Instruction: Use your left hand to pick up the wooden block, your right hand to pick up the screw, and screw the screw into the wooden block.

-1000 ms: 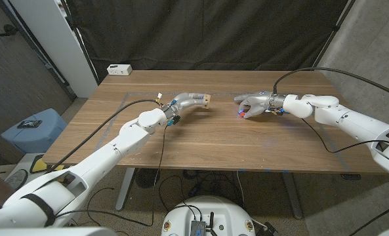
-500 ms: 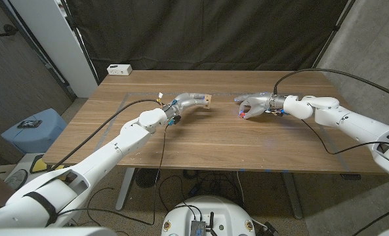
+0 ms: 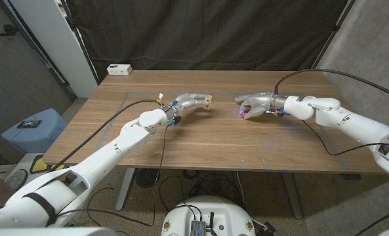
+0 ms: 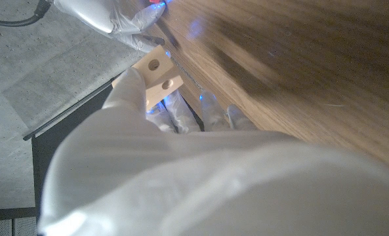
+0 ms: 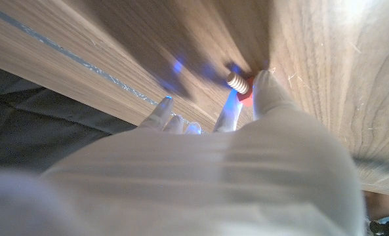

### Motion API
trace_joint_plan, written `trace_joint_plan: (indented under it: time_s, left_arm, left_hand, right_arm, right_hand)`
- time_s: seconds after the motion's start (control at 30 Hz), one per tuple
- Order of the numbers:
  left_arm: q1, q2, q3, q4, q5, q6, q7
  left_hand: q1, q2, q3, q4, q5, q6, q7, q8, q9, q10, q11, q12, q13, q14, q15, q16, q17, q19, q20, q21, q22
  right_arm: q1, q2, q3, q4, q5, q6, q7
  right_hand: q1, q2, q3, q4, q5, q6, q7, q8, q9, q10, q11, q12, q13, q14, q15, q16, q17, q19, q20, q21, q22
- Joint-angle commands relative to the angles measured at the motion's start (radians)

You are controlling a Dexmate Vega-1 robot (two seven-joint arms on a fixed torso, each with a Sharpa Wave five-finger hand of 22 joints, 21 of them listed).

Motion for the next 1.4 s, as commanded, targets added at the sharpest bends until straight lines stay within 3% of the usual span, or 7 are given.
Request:
trace_joint_plan:
  time_s: [0.03, 0.83, 1.4]
  left_arm:
    - [0.000, -0.001, 0.004, -0.002, -0.002, 0.006, -0.008]
    - [-0.004, -0.001, 0.007, 0.008, -0.010, -0.004, -0.033]
    - [-0.012, -0.007, 0.009, 0.021, -0.013, -0.010, -0.044]
  left_hand:
    - [-0.007, -0.002, 0.008, -0.001, 0.004, 0.011, 0.006, 0.008, 0.002, -0.002, 0.001, -0.002, 0.005, -0.001, -0.082, -0.005, 0.001, 0.000, 0.001, 0.003, 0.006]
    - [-0.015, -0.002, 0.010, 0.000, 0.004, 0.012, 0.007, 0.008, 0.001, -0.005, 0.001, -0.004, 0.005, -0.003, -0.081, -0.007, 0.001, -0.002, 0.000, 0.003, 0.006]
    - [-0.021, 0.001, 0.013, 0.000, 0.004, 0.010, 0.008, 0.007, 0.001, -0.009, 0.001, -0.005, 0.005, -0.003, -0.080, -0.008, 0.001, -0.003, 0.003, 0.003, 0.006]
  right_arm:
    - [-0.023, -0.009, 0.026, -0.014, 0.035, -0.003, 0.003]
    - [-0.088, -0.005, 0.102, -0.025, 0.193, -0.007, 0.028]
    - [-0.115, 0.028, 0.157, 0.010, 0.345, 0.015, 0.058]
  right_hand:
    - [0.007, 0.004, -0.005, -0.001, -0.001, 0.010, 0.001, 0.009, 0.005, 0.007, -0.004, 0.003, 0.005, 0.010, -0.049, 0.006, 0.005, 0.009, 0.002, 0.004, 0.003]
    - [0.005, 0.007, -0.014, 0.001, -0.004, 0.063, 0.015, 0.046, 0.015, 0.020, -0.007, 0.004, 0.005, 0.008, -0.047, 0.006, 0.009, 0.018, 0.000, 0.003, 0.003]
    - [0.003, 0.009, -0.019, 0.003, -0.006, 0.080, 0.024, 0.063, 0.021, 0.029, -0.006, 0.004, 0.005, 0.005, -0.044, 0.005, 0.011, 0.022, 0.001, 0.003, 0.003]
